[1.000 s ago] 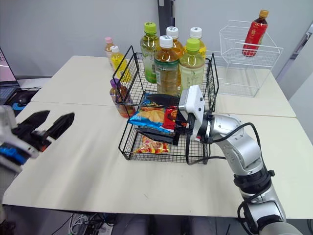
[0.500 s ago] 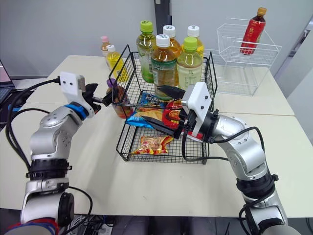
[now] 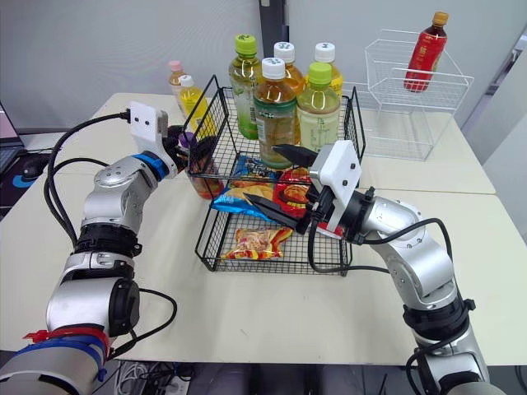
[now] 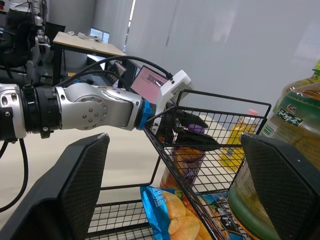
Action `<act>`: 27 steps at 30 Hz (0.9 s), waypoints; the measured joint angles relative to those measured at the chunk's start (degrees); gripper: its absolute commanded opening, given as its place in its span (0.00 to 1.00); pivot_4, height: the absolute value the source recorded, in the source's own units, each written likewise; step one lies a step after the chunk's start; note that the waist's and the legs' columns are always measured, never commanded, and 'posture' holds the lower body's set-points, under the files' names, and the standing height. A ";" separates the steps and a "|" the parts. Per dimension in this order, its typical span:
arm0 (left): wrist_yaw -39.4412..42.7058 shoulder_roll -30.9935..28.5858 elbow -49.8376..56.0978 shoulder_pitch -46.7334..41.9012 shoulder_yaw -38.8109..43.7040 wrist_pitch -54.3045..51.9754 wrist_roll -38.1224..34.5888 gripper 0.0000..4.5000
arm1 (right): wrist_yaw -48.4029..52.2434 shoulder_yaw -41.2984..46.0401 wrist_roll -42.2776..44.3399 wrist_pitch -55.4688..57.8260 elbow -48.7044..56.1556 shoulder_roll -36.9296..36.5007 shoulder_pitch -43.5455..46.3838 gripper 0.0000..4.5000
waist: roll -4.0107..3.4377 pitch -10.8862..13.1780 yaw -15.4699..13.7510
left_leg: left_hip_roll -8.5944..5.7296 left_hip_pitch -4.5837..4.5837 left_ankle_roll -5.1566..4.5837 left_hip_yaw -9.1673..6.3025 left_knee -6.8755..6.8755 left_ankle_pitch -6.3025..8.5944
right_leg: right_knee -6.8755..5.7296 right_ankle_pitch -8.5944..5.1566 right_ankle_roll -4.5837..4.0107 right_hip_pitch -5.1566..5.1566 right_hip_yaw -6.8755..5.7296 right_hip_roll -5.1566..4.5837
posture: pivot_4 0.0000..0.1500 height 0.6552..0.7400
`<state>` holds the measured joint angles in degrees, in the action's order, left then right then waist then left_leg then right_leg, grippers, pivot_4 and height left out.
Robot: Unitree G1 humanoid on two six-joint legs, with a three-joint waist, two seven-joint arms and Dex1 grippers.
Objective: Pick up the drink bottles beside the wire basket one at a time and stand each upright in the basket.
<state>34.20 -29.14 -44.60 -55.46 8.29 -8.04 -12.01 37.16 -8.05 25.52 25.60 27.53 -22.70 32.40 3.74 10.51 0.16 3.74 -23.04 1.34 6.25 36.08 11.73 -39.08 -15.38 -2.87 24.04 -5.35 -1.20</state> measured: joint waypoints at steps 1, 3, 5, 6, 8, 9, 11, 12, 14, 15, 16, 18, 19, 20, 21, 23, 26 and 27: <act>0.43 -0.04 -0.46 0.00 -0.07 -0.07 0.21 0.66 | 0.00 0.00 0.00 0.00 0.02 -0.01 0.00 1.00 | 0.00 0.00 0.00 | 0.00 0.00 0.00 0.00 0.00 0.00 | 0.00 0.00 0.00 0.00 0.00 0.00 | 1.00 1.00; 1.10 -0.45 -0.49 0.00 -0.07 -0.09 0.41 0.51 | 0.00 0.00 0.00 0.01 0.06 -0.03 -0.01 1.00 | 0.00 0.00 0.00 | 0.00 0.00 0.00 0.00 0.00 0.00 | 0.00 0.00 0.00 0.00 0.01 0.00 | 1.00 1.00; 1.53 -1.05 -0.29 -0.04 0.05 -0.09 0.42 0.38 | 0.01 0.00 0.02 0.01 0.22 -0.06 -0.02 1.00 | 0.00 0.00 0.01 | 0.00 0.01 0.00 0.00 0.00 0.00 | 0.00 0.00 0.00 -0.01 0.01 0.00 | 1.00 1.00; 1.62 -1.07 -0.24 -0.04 0.07 -0.09 0.42 0.31 | 0.02 0.00 0.04 0.01 0.29 -0.06 -0.02 1.00 | 0.00 0.00 -0.01 | 0.00 0.02 0.00 0.00 0.00 0.00 | -0.01 0.00 0.00 -0.01 0.01 0.00 | 1.00 1.00; 1.67 -1.07 -0.16 -0.03 0.11 -0.16 0.39 0.31 | 0.04 0.00 0.08 0.01 0.37 -0.06 -0.02 1.00 | 0.00 0.00 0.01 | 0.00 0.02 0.00 0.00 0.01 0.00 | -0.01 0.00 0.00 -0.01 0.01 0.00 | 1.00 1.00; 1.69 -1.10 0.07 0.03 0.17 -0.31 0.31 0.31 | 0.05 0.00 0.09 0.01 0.37 -0.06 -0.02 1.00 | 0.00 0.00 0.02 | 0.01 0.02 0.00 0.00 0.01 0.00 | -0.01 0.00 0.00 -0.01 0.01 0.00 | 1.00 1.00; 1.86 -1.58 1.21 0.69 0.42 -0.86 -0.02 0.31 | 0.06 0.00 0.12 0.01 0.38 -0.05 -0.02 1.00 | -0.01 0.00 0.19 | 0.02 0.02 0.00 0.01 0.01 0.00 | -0.01 0.00 0.00 0.00 0.02 0.00 | 1.00 1.00; 2.25 -1.88 2.01 1.19 0.71 -1.32 -0.40 0.31 | 0.05 0.00 0.14 0.01 0.39 -0.04 -0.03 1.00 | -0.01 0.00 0.32 | 0.02 0.01 0.00 0.01 0.00 0.00 | -0.02 0.00 0.00 0.01 0.02 0.01 | 1.00 1.00; 3.69 -3.00 4.54 2.55 1.40 -3.17 -1.84 0.31 | 0.00 0.11 0.33 0.00 0.45 0.02 -0.18 1.00 | -0.02 0.02 0.55 | 0.03 -0.02 0.18 0.01 0.00 -0.11 | -0.02 0.00 0.00 0.04 0.02 0.01 | 1.00 1.00; 4.60 -3.48 6.46 3.14 2.38 -4.79 -3.18 0.31 | -0.08 0.27 0.39 -0.04 0.46 0.16 -0.25 1.00 | -0.01 0.04 0.58 | 0.04 -0.07 0.21 -0.01 0.00 -0.12 | -0.02 0.00 -0.01 0.08 0.00 0.02 | 1.00 1.00; 5.58 -4.18 8.61 3.18 3.11 -6.70 -4.59 0.31 | -0.27 0.62 0.40 -0.24 0.46 0.43 -0.29 1.00 | 0.02 0.07 0.54 | 0.04 -0.18 0.22 -0.05 0.01 -0.13 | -0.02 0.00 -0.01 0.14 -0.06 0.02 | 1.00 1.00; 7.31 -6.78 12.91 2.01 4.01 -10.32 -7.05 0.31 | -0.95 1.48 0.41 -1.12 0.47 0.94 -0.30 1.00 | 0.06 0.10 0.50 | 0.04 -0.35 0.23 -0.11 0.06 -0.14 | 0.01 0.01 -0.02 0.25 -0.13 0.01 | 1.00 1.00; 8.00 -8.39 14.86 0.34 4.82 -12.47 -8.35 0.31 | -1.18 2.14 0.36 -1.78 0.48 1.18 -0.30 1.00 | 0.06 0.10 0.45 | 0.03 -0.39 0.23 -0.12 0.08 -0.14 | 0.03 0.01 -0.02 0.27 -0.15 0.01 | 1.00 1.00; 8.21 -9.60 16.26 -1.56 5.52 -13.86 -9.36 0.31 | -1.34 2.53 0.27 -2.48 0.48 1.28 -0.31 1.00 | 0.07 0.10 0.36 | 0.01 -0.40 0.23 -0.13 0.08 -0.13 | 0.05 0.01 -0.01 0.26 -0.15 0.01 | 1.00 1.00; 8.44 -10.78 17.47 -4.13 6.34 -15.34 -10.47 0.31 | -1.61 2.64 0.08 -3.33 0.50 1.45 -0.32 1.00 | 0.07 0.10 0.25 | 0.00 -0.40 0.23 -0.13 0.09 -0.13 | 0.06 0.01 -0.01 0.26 -0.14 0.01 | 1.00 1.00; 9.70 -12.75 19.67 -10.86 7.36 -18.41 -12.93 0.31 | -2.45 2.67 -0.69 -4.94 0.49 2.48 -0.31 1.00 | 0.07 0.10 0.06 | -0.03 -0.40 0.23 -0.14 0.08 -0.13 | 0.08 0.00 0.00 0.24 -0.14 -0.01 | 1.00 1.00; 11.80 -13.88 22.39 -18.22 7.39 -21.69 -15.55 0.31 | -3.23 2.67 -1.78 -6.60 0.29 3.49 -0.19 1.00 | 0.05 0.09 -0.11 | -0.08 -0.36 0.22 -0.14 0.08 -0.13 | 0.08 0.00 0.00 0.17 -0.14 -0.05 | 1.00 1.00; 12.65 -13.80 22.60 -20.87 7.14 -23.16 -16.49 0.31 | -3.51 2.67 -2.03 -7.28 -0.09 3.89 -0.12 1.00 | 0.05 0.09 -0.14 | -0.08 -0.33 0.22 -0.17 0.10 -0.13 | 0.08 0.00 0.01 0.13 -0.18 -0.05 | 1.00 1.00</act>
<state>46.84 -42.93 -21.99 -76.33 15.43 -31.20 -28.50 33.65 -5.38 23.49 18.32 27.44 -18.80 32.28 3.79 10.60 0.02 3.66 -23.37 1.57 6.07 36.18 11.60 -39.01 -15.38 -2.86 24.17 -5.53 -1.25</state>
